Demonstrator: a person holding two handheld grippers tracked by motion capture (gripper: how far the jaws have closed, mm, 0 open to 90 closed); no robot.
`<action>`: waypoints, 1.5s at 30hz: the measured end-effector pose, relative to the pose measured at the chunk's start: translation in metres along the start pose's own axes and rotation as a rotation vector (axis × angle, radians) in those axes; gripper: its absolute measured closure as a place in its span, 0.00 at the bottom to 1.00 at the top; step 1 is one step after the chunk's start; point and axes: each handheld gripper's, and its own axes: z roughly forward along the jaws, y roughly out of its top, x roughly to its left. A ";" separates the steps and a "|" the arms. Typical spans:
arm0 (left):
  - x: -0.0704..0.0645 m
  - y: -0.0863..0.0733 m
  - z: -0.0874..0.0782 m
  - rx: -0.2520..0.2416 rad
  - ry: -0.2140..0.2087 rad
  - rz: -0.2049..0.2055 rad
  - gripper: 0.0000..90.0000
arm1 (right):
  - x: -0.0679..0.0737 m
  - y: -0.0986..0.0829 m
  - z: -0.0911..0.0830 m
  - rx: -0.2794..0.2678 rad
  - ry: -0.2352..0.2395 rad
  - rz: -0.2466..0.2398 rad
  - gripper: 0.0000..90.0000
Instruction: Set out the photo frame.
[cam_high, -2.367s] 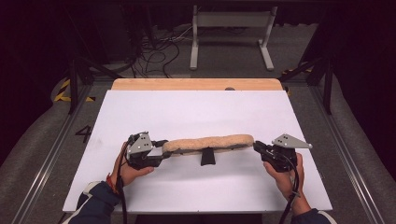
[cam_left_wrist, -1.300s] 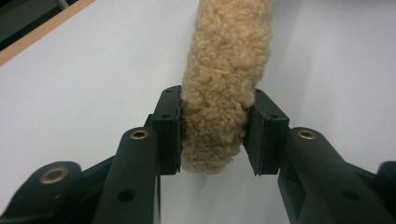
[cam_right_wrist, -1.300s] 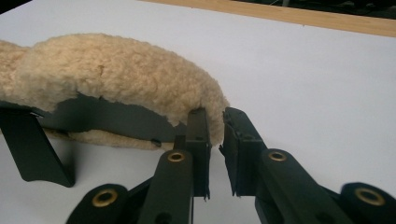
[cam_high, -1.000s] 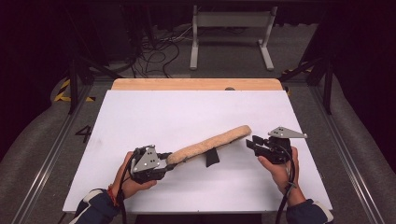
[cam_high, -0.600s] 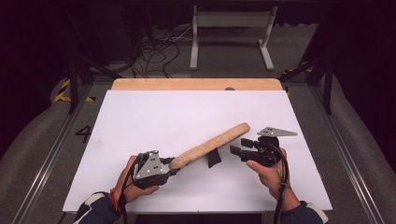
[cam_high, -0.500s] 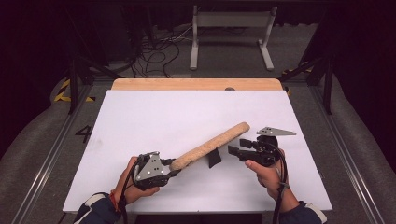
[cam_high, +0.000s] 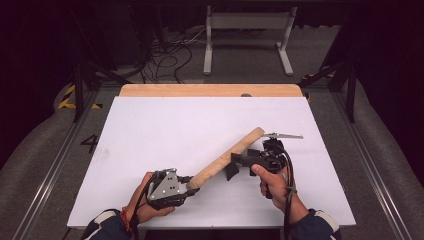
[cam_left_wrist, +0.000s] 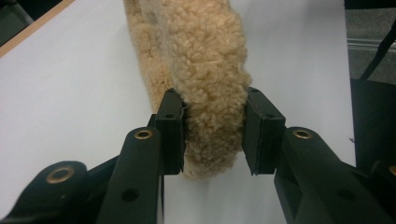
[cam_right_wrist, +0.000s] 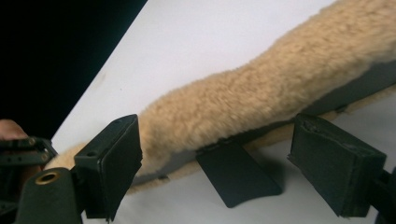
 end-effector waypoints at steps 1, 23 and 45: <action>-0.001 0.000 0.001 -0.002 -0.002 0.002 0.71 | 0.002 0.001 0.002 0.003 0.003 0.010 0.16; -0.016 0.009 0.016 -0.032 -0.075 0.006 0.70 | 0.014 0.010 0.049 0.142 -0.143 0.149 0.18; -0.024 0.012 0.018 -0.035 -0.165 0.022 0.50 | 0.021 0.032 0.047 0.312 -0.164 0.035 0.42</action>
